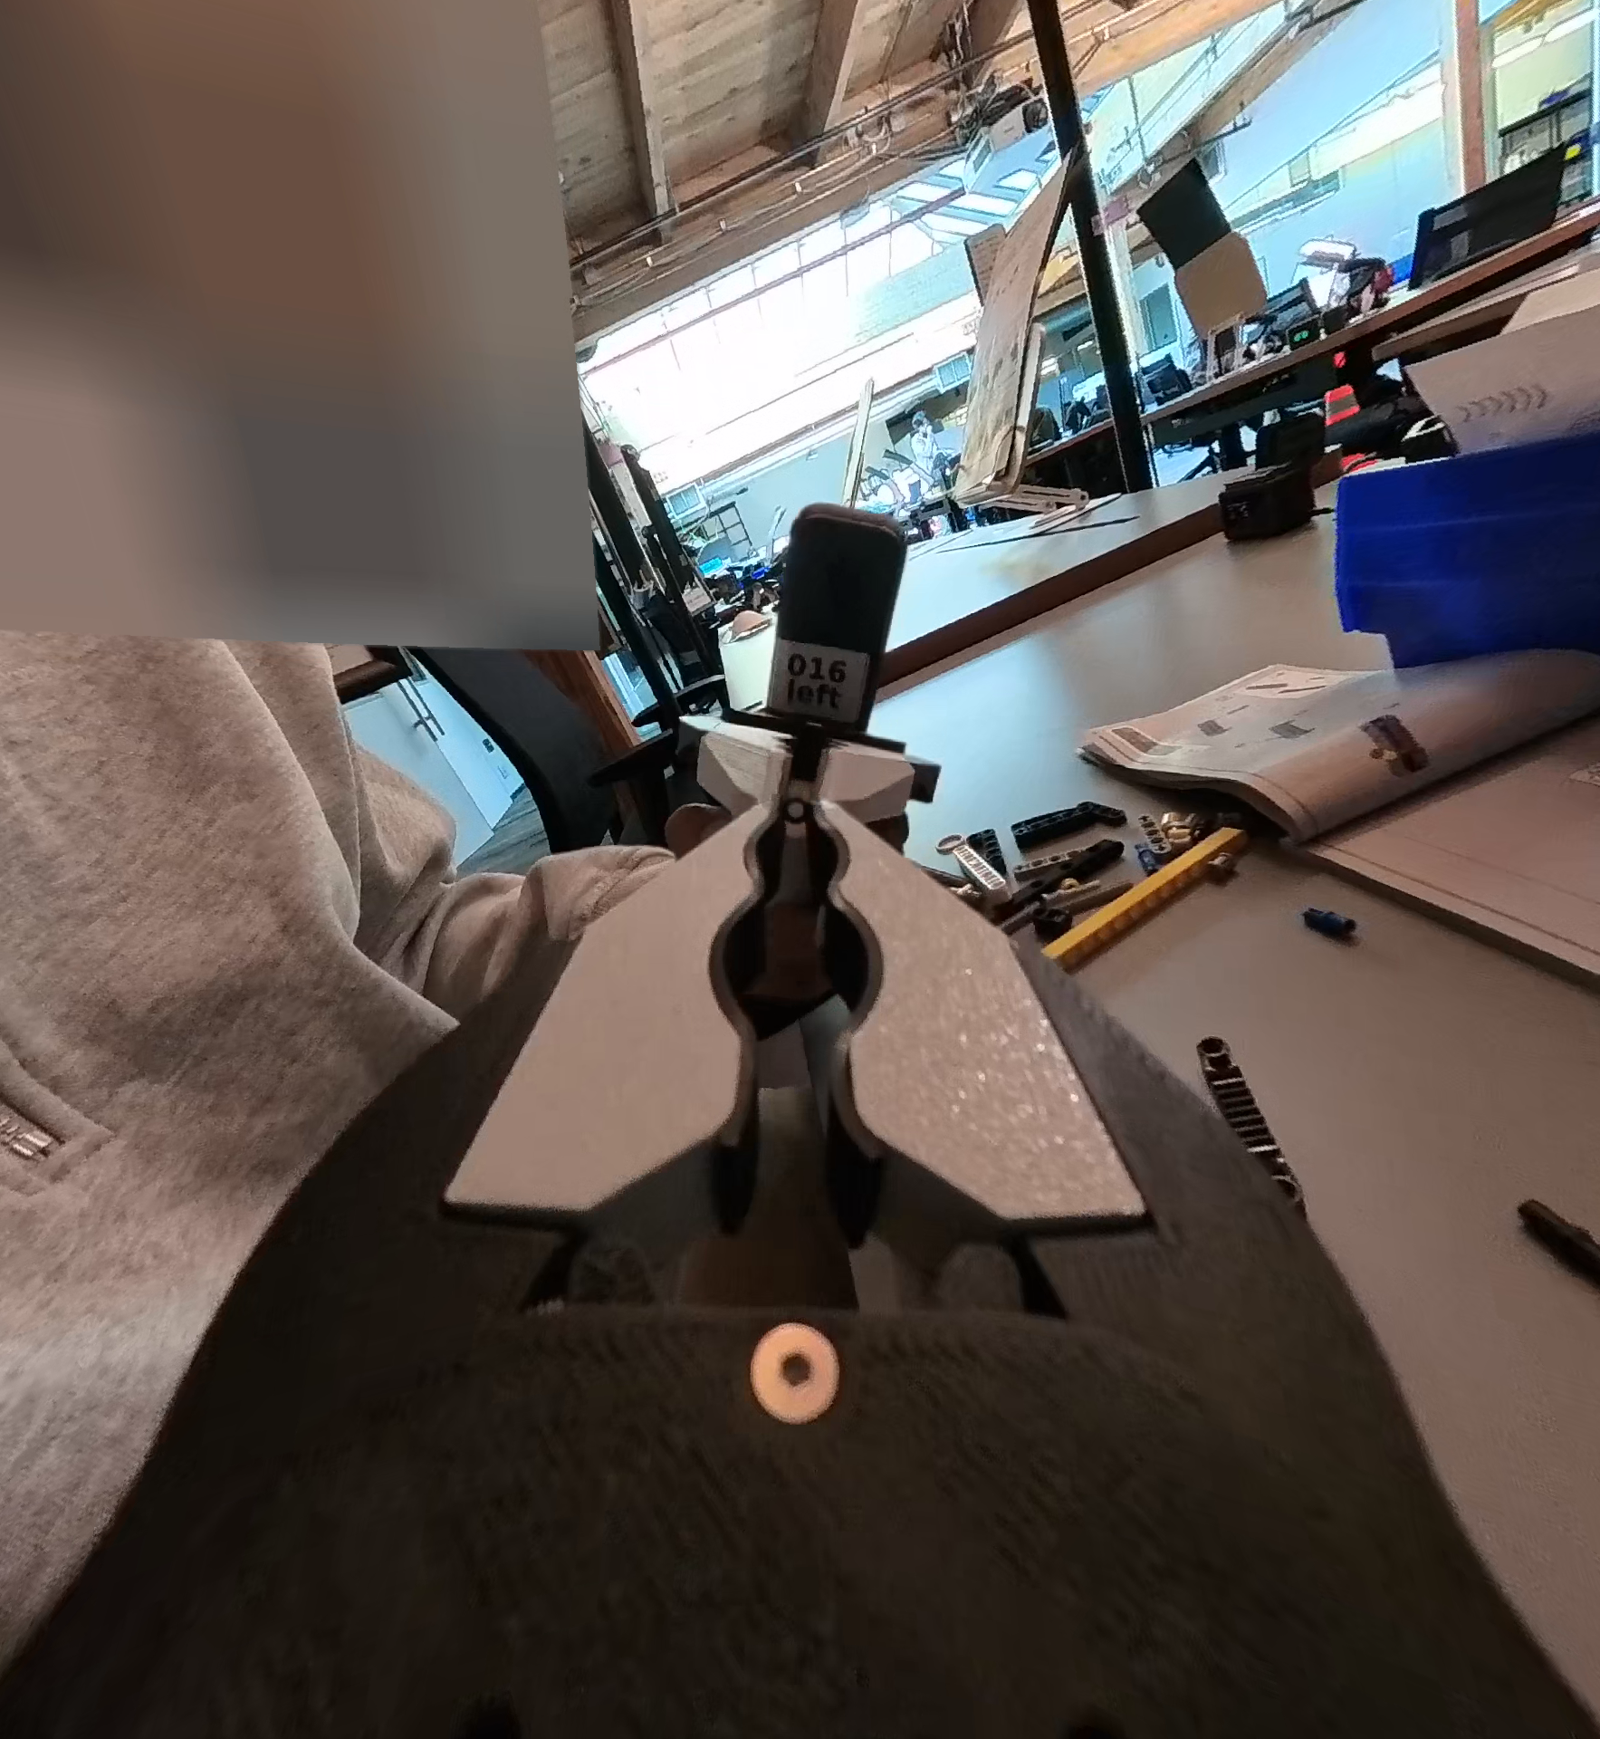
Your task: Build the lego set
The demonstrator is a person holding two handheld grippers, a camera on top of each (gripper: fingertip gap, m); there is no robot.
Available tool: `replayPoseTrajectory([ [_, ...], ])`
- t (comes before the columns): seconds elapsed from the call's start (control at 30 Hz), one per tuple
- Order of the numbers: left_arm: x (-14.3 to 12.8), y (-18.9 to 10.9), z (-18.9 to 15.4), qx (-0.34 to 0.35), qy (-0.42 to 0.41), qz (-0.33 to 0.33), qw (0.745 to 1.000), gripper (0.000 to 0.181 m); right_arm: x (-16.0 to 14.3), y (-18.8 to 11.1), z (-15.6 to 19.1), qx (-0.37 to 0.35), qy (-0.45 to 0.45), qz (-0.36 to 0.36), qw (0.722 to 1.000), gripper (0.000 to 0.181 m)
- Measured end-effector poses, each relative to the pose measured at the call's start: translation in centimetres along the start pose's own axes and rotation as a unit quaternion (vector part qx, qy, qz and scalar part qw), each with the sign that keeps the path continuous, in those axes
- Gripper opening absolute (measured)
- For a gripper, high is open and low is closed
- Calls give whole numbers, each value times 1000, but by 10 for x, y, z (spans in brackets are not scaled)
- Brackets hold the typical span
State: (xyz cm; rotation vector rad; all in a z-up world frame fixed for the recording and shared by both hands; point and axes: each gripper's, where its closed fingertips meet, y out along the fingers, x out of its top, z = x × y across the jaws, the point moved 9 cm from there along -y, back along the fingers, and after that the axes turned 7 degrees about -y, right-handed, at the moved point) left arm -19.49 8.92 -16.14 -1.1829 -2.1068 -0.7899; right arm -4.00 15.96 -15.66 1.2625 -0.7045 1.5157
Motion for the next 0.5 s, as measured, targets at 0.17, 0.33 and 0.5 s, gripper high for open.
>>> replayPoseTrajectory([
  [0.17,0,-1,1,6,2,8,1000,2,-1,0,-1,-5,0,8,1000,3],
  [0.33,7,-10,-5,74,25,45,996,32,6,-15,-12,-62,-19,26,998,3],
  [0.5,-4,-16,5,280,126,112,945,41,16,-33,-24,-161,-51,148,974,3],
])
